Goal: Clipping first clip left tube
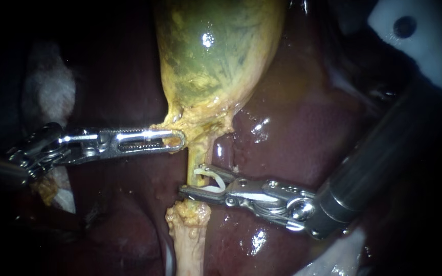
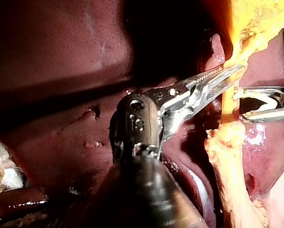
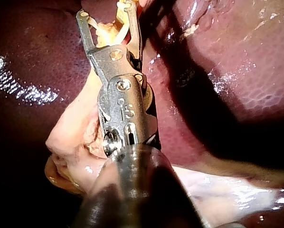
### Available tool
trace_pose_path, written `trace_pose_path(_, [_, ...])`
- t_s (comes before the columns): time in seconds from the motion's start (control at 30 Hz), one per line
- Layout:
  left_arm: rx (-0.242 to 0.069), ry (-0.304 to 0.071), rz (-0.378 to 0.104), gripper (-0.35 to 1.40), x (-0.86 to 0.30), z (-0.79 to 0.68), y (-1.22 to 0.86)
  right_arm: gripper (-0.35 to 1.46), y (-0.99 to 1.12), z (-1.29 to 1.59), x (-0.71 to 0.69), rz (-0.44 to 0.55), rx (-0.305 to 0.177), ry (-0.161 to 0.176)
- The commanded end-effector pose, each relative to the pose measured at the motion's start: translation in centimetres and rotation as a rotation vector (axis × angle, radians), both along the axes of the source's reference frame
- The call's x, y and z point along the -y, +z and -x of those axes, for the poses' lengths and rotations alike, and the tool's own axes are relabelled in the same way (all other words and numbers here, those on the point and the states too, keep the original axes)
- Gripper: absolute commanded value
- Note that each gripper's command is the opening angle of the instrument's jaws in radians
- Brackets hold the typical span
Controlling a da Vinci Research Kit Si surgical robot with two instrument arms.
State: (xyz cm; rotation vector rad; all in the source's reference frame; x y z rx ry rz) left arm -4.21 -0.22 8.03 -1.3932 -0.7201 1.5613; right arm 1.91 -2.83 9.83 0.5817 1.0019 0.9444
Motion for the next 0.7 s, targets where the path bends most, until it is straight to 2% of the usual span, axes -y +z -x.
trace_pose_path(0.03, [0.0,0.0,0.0,-0.35,0.0,0.0,-0.02,0.56,0.02,0.0,0.02,0.002,0.0,0.0])
trace_pose_path(0.7, [0.005,0.0,-0.01,-0.35,-0.03,0.03,-0.21,0.55,0.25,0.11,0.06,0.015,-0.001,-0.005])
